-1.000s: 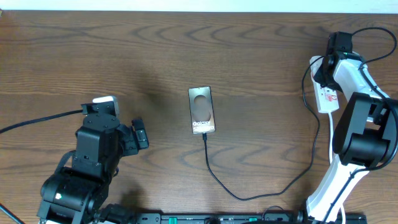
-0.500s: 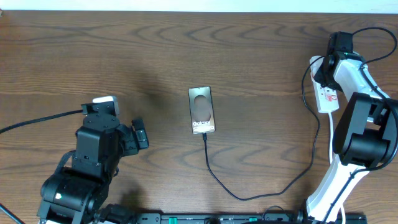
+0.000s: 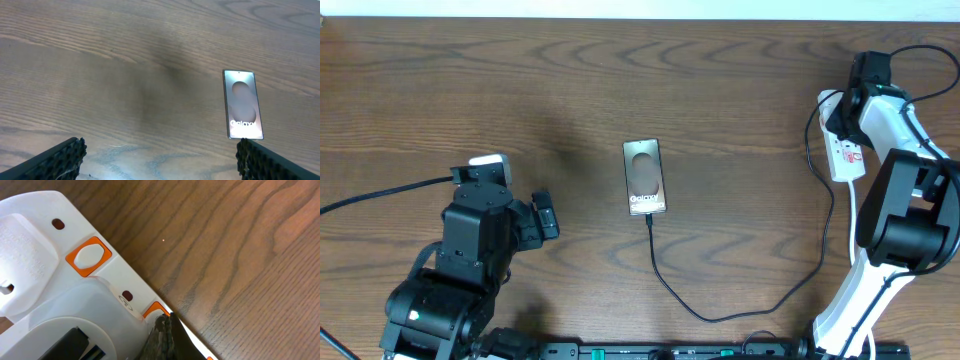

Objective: Plug charger to phone and switch on socket

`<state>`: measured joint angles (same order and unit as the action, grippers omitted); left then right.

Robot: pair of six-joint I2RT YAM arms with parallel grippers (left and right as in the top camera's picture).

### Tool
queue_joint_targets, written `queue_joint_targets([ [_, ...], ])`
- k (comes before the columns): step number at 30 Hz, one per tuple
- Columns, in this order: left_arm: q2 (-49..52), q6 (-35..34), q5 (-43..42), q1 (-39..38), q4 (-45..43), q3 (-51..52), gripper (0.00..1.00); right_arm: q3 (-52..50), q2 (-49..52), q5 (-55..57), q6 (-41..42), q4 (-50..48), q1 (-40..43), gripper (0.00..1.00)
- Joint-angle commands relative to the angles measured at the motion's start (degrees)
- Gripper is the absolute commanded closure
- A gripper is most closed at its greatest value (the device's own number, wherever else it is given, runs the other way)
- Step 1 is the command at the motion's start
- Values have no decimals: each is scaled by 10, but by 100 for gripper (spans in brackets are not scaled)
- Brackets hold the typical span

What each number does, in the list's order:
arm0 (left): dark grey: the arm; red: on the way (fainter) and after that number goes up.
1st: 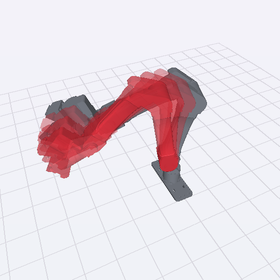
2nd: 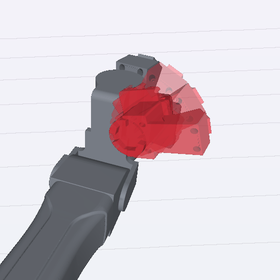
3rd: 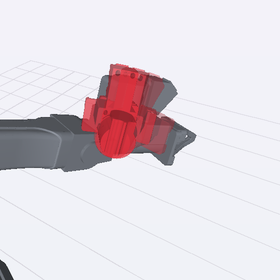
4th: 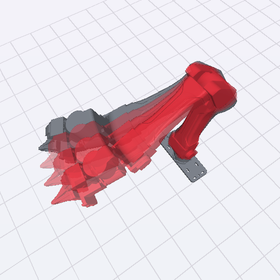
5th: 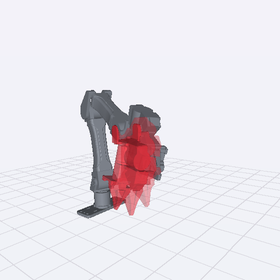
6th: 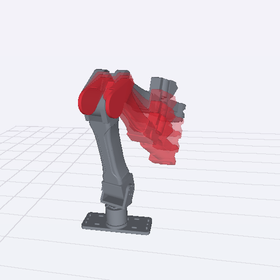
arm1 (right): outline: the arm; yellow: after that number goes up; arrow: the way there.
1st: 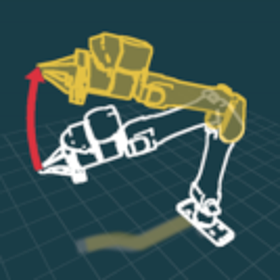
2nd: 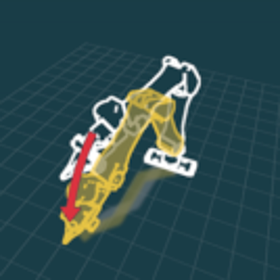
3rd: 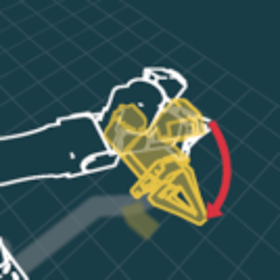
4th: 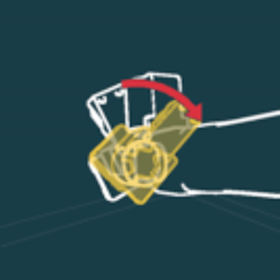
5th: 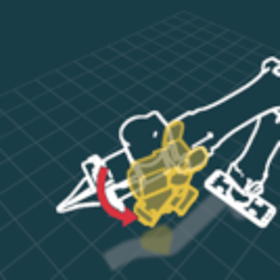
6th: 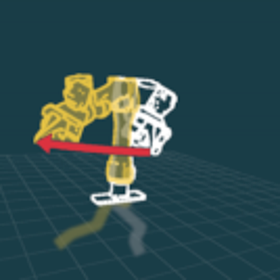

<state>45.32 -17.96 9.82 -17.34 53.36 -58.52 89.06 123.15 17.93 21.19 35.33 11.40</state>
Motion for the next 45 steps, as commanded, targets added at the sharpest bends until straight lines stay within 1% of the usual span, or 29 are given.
queue_joint_targets([
  [1,0,3,9,3,0,2,2,1,22,-331,-26,-30,-71,99],
  [13,0,3,10,3,0,2,2,1,22,-373,-27,-30,-71,99],
  [17,0,3,10,3,0,2,2,1,22,-394,-47,-28,-71,99],
  [28,0,3,10,3,0,2,2,1,21,-382,-86,-9,-70,99],
  [32,0,3,10,3,0,2,2,2,6,-261,-33,-8,-67,99],
  [35,0,3,10,3,0,2,2,2,-20,-200,7,-4,-60,99],
  [41,0,3,10,3,0,2,2,2,-83,-189,87,6,-28,99],
  [45,0,3,10,3,0,2,2,2,-98,-191,121,23,-5,99],
])
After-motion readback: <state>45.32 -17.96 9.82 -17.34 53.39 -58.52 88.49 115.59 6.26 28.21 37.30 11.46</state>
